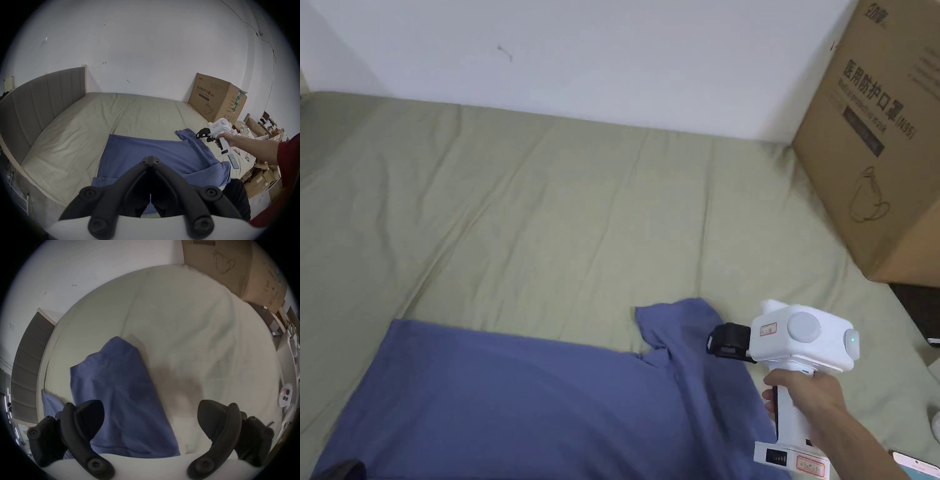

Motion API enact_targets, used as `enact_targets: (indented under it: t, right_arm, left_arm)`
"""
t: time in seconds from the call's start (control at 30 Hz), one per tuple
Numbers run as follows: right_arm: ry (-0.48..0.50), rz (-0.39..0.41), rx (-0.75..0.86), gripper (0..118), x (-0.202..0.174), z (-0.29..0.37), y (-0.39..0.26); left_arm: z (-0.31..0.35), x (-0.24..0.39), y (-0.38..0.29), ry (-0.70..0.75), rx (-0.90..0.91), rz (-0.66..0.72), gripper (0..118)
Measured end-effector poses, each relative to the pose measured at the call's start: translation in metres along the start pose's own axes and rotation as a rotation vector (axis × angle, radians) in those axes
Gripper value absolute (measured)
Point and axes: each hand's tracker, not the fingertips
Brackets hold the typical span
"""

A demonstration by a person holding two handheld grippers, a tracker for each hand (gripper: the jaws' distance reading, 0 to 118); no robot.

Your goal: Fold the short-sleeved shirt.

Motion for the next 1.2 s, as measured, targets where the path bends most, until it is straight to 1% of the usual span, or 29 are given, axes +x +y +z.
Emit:
enact_targets:
  t: [0.03,0.07,0.1,0.13,0.17,0.2,0.23,0.27,0.3,0.33,0.43,0.5,0.57,0.6,0.63,0.67,0.7,0.73,0.8,0.87,0.9,0.97,1.0,1.03,1.07,1.1,1.13,1.17,1.2]
  right_arm:
    - [0.008,0.002,-0.015,113,-0.001,-0.004,0.001]
    - [0.018,0.02,-0.023,106,-0.005,-0.006,-0.001]
    - [-0.084,0.061,-0.029,91,-0.013,-0.007,-0.002]
    - [-0.128,0.105,-0.035,79,-0.015,-0.008,-0.003]
    - [-0.092,0.118,-0.045,77,-0.014,-0.007,-0.002]
    - [-0.093,0.1,-0.034,74,-0.014,-0.002,-0.001]
    - [-0.108,0.103,-0.021,63,-0.017,0.002,-0.003]
    - [-0.122,0.149,-0.004,47,-0.018,0.005,-0.003]
    - [-0.136,0.192,0.004,29,-0.02,0.008,-0.004]
    - [-0.137,0.191,-0.002,4,-0.021,0.009,-0.005]
    - [-0.113,0.162,-0.004,3,-0.024,0.022,-0.008]
    - [-0.108,0.176,0.031,2,-0.024,0.03,-0.01]
    - [-0.05,0.169,0.081,1,-0.025,0.041,-0.012]
    - [-0.037,0.173,0.083,1,-0.025,0.046,-0.014]
    - [-0.023,0.175,0.093,1,-0.026,0.051,-0.016]
    - [0.0,0.178,0.101,1,-0.028,0.056,-0.018]
    - [0.018,0.181,0.106,1,-0.029,0.06,-0.02]
    - [0.024,0.181,0.116,1,-0.029,0.064,-0.022]
    - [0.027,0.191,0.137,1,-0.042,0.081,-0.031]
    - [0.034,0.208,0.146,1,-0.043,0.084,-0.034]
    - [0.041,0.201,0.137,1,-0.042,0.081,-0.031]
    - [0.059,0.172,0.132,1,-0.041,0.082,-0.034]
    - [0.068,0.168,0.127,1,-0.039,0.082,-0.033]
    - [0.068,0.167,0.127,1,-0.039,0.082,-0.033]
    - [0.069,0.171,0.124,1,-0.04,0.083,-0.034]
    - [0.068,0.175,0.122,1,-0.042,0.083,-0.035]
    - [0.066,0.183,0.118,1,-0.042,0.082,-0.034]
    - [0.064,0.193,0.117,1,-0.043,0.081,-0.033]
    - [0.063,0.197,0.116,1,-0.044,0.082,-0.034]
  left_arm:
    - [-0.002,-0.002,0.0,0.005,-0.009,0.001,0]
    - [-0.008,-0.003,-0.002,0.016,-0.016,0.001,0]
    - [-0.011,-0.006,-0.003,0.02,-0.026,-0.001,0]
    - [-0.013,-0.008,-0.003,0.025,-0.034,-0.001,0]
    - [-0.016,-0.01,-0.005,0.029,-0.039,0.002,0]
    - [-0.022,-0.012,-0.006,0.033,-0.052,0.01,0]
    - [-0.023,-0.014,-0.006,0.033,-0.059,0.018,0]
    - [-0.024,-0.016,-0.007,0.029,-0.057,0.026,0]
    - [-0.026,-0.017,-0.007,0.027,-0.058,0.029,0]
    - [-0.028,-0.017,-0.007,0.028,-0.059,0.029,0]
    - [-0.031,-0.023,-0.003,0.035,-0.059,0.026,0]
    - [-0.043,-0.033,0.009,0.03,-0.052,0.043,0]
    - [-0.068,-0.052,0.02,0.018,-0.053,0.054,0]
    - [-0.09,-0.065,0.027,0.019,-0.064,0.073,10]
    - [-0.113,-0.082,0.034,0.027,-0.098,0.116,51]
    - [-0.138,-0.099,0.041,0.037,-0.132,0.141,88]
    - [-0.17,-0.117,0.049,0.025,-0.173,0.186,109]
    - [-0.199,-0.128,0.056,0.048,-0.209,0.191,111]
    - [-0.255,-0.156,0.062,0.145,-0.276,0.183,109]
    - [-0.306,-0.169,0.061,0.214,-0.376,0.105,109]
    - [-0.323,-0.173,0.058,0.206,-0.406,0.1,108]
    - [-0.345,-0.176,0.052,0.255,-0.457,0.131,104]
    - [-0.353,-0.174,0.047,0.222,-0.476,0.171,102]
    - [-0.357,-0.173,0.046,0.228,-0.457,0.167,98]
    - [-0.361,-0.166,0.046,0.243,-0.466,0.16,90]
    - [-0.364,-0.161,0.047,0.255,-0.481,0.142,77]
    - [-0.365,-0.16,0.046,0.255,-0.48,0.113,59]
    - [-0.367,-0.154,0.048,0.256,-0.49,0.083,48]
    - [-0.368,-0.148,0.05,0.253,-0.511,0.06,42]
